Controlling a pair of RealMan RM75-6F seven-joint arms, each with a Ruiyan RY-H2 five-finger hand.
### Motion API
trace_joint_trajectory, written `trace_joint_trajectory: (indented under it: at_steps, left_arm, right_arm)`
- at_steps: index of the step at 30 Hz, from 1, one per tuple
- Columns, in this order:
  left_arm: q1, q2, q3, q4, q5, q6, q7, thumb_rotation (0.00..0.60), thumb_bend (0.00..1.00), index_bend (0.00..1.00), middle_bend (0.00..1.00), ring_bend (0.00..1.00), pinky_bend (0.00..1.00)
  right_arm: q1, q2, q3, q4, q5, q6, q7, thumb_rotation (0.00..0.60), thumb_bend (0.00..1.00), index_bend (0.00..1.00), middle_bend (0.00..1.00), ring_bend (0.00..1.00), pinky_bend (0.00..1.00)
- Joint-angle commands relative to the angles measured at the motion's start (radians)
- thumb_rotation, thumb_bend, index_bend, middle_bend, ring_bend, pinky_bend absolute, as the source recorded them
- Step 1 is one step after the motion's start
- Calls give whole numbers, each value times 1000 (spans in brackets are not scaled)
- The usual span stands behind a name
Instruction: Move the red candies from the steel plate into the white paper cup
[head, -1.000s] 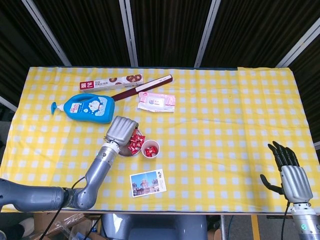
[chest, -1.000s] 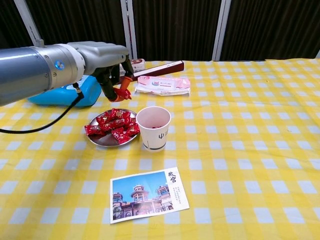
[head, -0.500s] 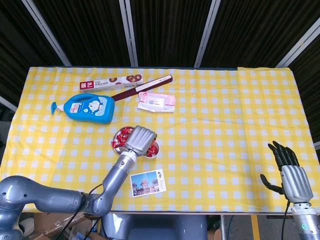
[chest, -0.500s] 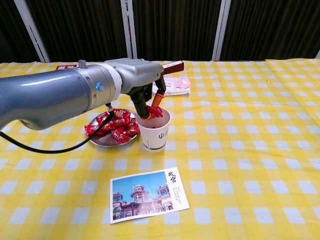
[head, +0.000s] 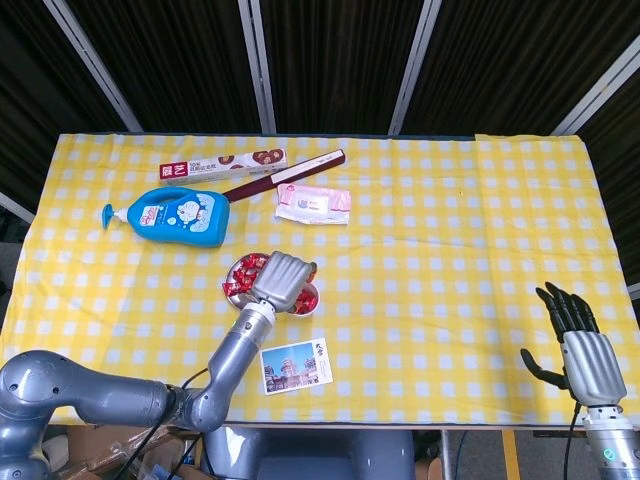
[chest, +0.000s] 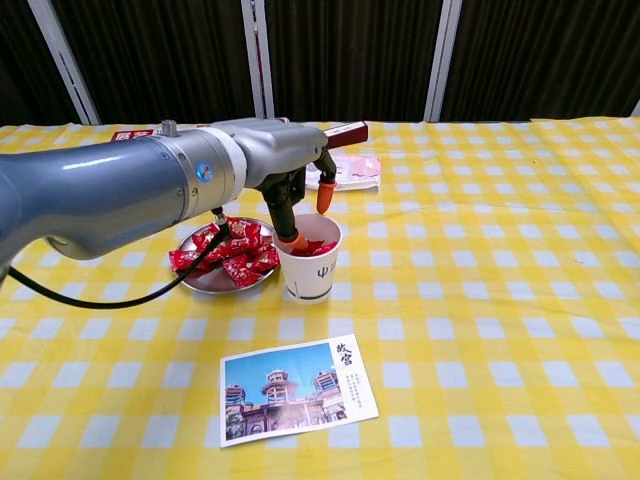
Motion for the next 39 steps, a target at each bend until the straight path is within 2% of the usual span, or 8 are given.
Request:
trace_joint_trajectory:
  at_steps: [1,8,12,13,18,26,39]
  left_arm:
    - [13,21,-9,-22,27,13,-26,600,232,425,880,965,968]
    - [55,110,5,-57,46,38,-46,600,224,403,872,964,968]
    - [77,146,29,-43,-10,25,-33,600,223,396,872,964,968]
    - [82,148,56,-23,-49,-3,-16,600,223,396,872,964,968]
    - [72,138,93,15,-55,-75,-4,600,223,396,872,964,968]
    - [67,119,172,93,48,-137,6,600,223,424,880,964,968]
    - [74,52,175,183,92,-181,-51,600,226,443,880,964,968]
  right_arm:
    - [-1,0,0,0,0,2,0,600,388,0,0,0,0]
    - [-2,0,0,2,-4,6,0,600,388,0,0,0,0]
    - [-1,-1,-1,2,-5,4,-2,600,387,0,0,0,0]
    - [0,-2,-2,2,-6,2,-6,600,387,0,0,0,0]
    - [0,-4,0,2,0,0,-8,600,387,0,0,0,0]
    - [1,-3,2,2,4,-2,-4,600,387,0,0,0,0]
    - [2,-4,4,1,10,-5,-5,600,388,0,0,0,0]
